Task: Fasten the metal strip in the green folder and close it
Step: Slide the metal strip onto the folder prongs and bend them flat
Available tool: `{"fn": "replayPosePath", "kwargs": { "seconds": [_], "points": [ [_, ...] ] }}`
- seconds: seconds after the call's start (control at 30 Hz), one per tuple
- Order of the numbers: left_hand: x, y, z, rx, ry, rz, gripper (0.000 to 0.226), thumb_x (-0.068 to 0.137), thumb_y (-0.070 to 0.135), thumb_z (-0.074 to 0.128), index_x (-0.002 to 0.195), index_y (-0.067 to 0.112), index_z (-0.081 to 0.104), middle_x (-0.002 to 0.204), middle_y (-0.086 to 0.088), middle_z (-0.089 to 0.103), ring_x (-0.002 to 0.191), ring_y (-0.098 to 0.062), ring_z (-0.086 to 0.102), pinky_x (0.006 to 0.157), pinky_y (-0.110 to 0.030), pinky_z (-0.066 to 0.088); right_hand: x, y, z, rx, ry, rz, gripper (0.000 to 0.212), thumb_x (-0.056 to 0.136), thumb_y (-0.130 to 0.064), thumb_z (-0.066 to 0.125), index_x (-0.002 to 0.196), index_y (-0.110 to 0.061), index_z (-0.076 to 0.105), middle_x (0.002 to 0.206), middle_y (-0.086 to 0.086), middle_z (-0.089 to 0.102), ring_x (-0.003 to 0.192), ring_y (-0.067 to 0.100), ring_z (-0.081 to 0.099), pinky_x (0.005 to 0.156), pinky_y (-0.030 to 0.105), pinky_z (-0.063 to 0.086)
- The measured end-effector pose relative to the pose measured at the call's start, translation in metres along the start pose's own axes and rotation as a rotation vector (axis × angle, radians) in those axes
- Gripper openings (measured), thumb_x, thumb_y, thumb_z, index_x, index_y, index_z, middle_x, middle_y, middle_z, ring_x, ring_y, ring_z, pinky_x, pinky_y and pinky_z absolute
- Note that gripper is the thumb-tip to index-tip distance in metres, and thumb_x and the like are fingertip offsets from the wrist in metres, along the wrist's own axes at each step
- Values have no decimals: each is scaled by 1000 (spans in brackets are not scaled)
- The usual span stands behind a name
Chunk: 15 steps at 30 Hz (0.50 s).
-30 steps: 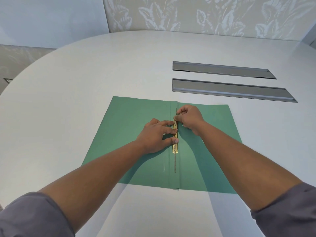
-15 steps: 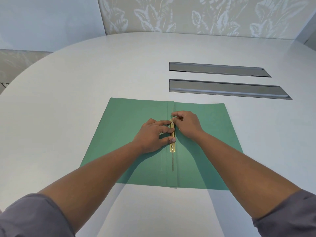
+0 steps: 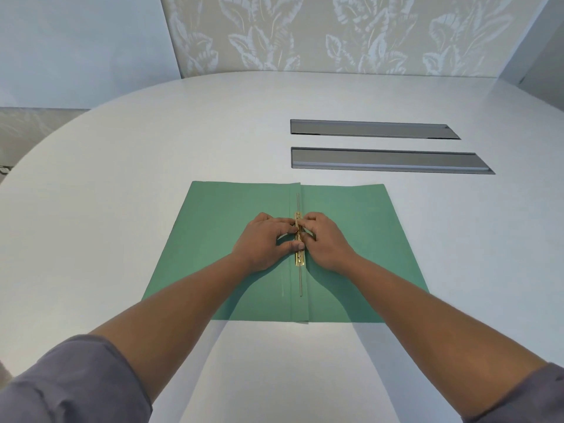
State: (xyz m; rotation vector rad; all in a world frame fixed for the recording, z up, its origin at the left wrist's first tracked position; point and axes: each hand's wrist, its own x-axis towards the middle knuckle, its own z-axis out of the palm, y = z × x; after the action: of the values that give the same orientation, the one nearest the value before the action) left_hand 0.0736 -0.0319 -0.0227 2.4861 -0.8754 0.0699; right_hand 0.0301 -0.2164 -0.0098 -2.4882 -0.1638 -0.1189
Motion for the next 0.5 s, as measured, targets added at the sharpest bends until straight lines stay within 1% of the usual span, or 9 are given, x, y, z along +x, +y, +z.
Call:
{"fn": "replayPosePath", "kwargs": {
  "seconds": [0.07,0.13,0.17,0.23,0.27,0.3,0.33,0.4,0.5],
  "points": [
    [-2,2,-1,50,-10,17,48,89,68,52,120,37,71,138,14,63,103,-22,49,94,-37,44,-8,-4,0,-13,-19,-40,33,95,0,52,123,0,69,122,16,62,109,28,58,96,28,44],
    [-3,4,-3,78,-19,22,42,93,64,50,120,40,71,139,14,62,103,-22,49,95,-36,43,-13,-6,2,-66,-48,-63,34,97,-2,48,126,1,66,125,17,63,111,29,58,102,36,46],
    [-3,5,-3,92,-25,17,39,96,61,49,121,41,70,140,14,61,104,-22,49,95,-35,42,-15,-6,3,-126,-70,-61,36,100,-6,46,132,0,63,133,17,62,119,32,56,108,39,41],
    [-4,8,-3,125,-38,-3,35,99,55,47,124,42,69,142,14,59,107,-22,49,97,-33,39,-21,-6,6,-227,-108,-28,44,105,-16,41,147,-5,50,152,15,50,139,33,42,122,38,22],
    [-5,9,-3,130,-43,-19,35,101,53,47,126,42,68,143,14,58,109,-22,49,98,-33,39,-24,-6,7,-245,-116,-16,47,106,-21,38,151,-7,44,158,14,43,145,31,35,124,35,13],
    [-6,10,-3,124,-47,-38,34,102,50,46,128,41,66,145,14,57,112,-23,49,100,-34,38,-28,-6,7,-263,-123,-10,50,108,-25,36,155,-8,39,162,12,37,148,31,30,124,34,8],
    [-8,11,-4,110,-52,-57,34,102,47,47,130,40,65,146,14,56,117,-24,49,103,-35,37,-32,-6,8,-291,-139,-4,52,108,-30,32,157,-10,34,165,11,32,150,32,25,125,36,7],
    [-11,13,-6,84,-42,-103,34,102,42,49,131,35,64,147,9,56,127,-26,50,106,-40,37,-38,-5,10,-359,-180,16,56,108,-36,26,160,-14,25,169,8,23,154,33,16,127,43,9],
    [-18,12,-15,94,68,-253,37,98,32,53,134,27,60,144,3,58,130,-28,51,104,-45,38,-45,-7,13,-366,-173,44,57,108,-38,23,161,-16,22,170,4,20,156,31,11,126,46,11]
  ]
}}
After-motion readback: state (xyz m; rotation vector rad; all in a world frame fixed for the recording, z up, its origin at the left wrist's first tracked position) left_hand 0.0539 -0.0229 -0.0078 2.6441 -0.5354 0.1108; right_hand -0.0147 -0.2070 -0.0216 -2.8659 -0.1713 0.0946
